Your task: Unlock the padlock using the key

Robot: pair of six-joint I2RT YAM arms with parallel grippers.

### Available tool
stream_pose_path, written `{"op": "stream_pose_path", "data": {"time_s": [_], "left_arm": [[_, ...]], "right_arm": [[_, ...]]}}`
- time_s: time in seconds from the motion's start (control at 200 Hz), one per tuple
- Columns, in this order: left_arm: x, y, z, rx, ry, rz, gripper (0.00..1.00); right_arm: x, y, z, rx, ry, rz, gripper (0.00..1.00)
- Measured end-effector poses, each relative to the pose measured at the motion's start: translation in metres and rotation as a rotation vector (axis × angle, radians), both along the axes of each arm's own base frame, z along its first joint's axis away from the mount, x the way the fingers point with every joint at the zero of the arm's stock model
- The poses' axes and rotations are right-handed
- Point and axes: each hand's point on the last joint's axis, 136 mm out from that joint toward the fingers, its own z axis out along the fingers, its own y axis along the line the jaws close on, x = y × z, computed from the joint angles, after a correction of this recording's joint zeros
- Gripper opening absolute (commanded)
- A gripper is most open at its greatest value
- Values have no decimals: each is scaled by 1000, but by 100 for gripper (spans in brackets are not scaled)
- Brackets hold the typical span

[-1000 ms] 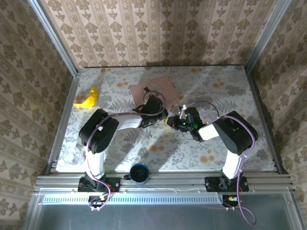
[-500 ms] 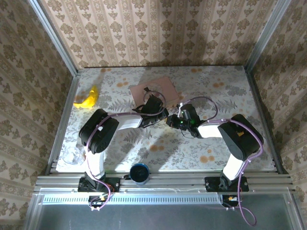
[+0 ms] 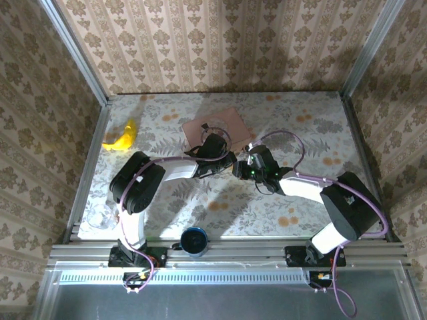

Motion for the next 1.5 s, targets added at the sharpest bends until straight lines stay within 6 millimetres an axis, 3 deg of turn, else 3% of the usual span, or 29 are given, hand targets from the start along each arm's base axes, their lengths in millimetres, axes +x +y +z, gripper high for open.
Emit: {"op": "stream_pose_path", "data": {"time_s": [0.915, 0.99, 1.09, 1.17, 1.26, 1.5], "left_arm": [[2, 5, -3, 16, 5, 14, 0], [2, 5, -3, 16, 5, 14, 0], [-1, 2, -2, 10, 7, 2, 0], [-4, -1, -2, 7, 9, -8, 0], [-5, -2, -2, 4, 10, -13, 0], [-5, -2, -2, 4, 10, -14, 0]], "right_arm": [[3, 8, -2, -52, 6, 36, 22], [2, 6, -3, -30, 5, 24, 19], [-5, -1, -10, -4, 18, 2, 8], [-13, -11, -16, 16, 36, -30, 11], [-16, -21, -16, 46, 47, -61, 23], [-13, -11, -11, 111, 53, -24, 23]]}}
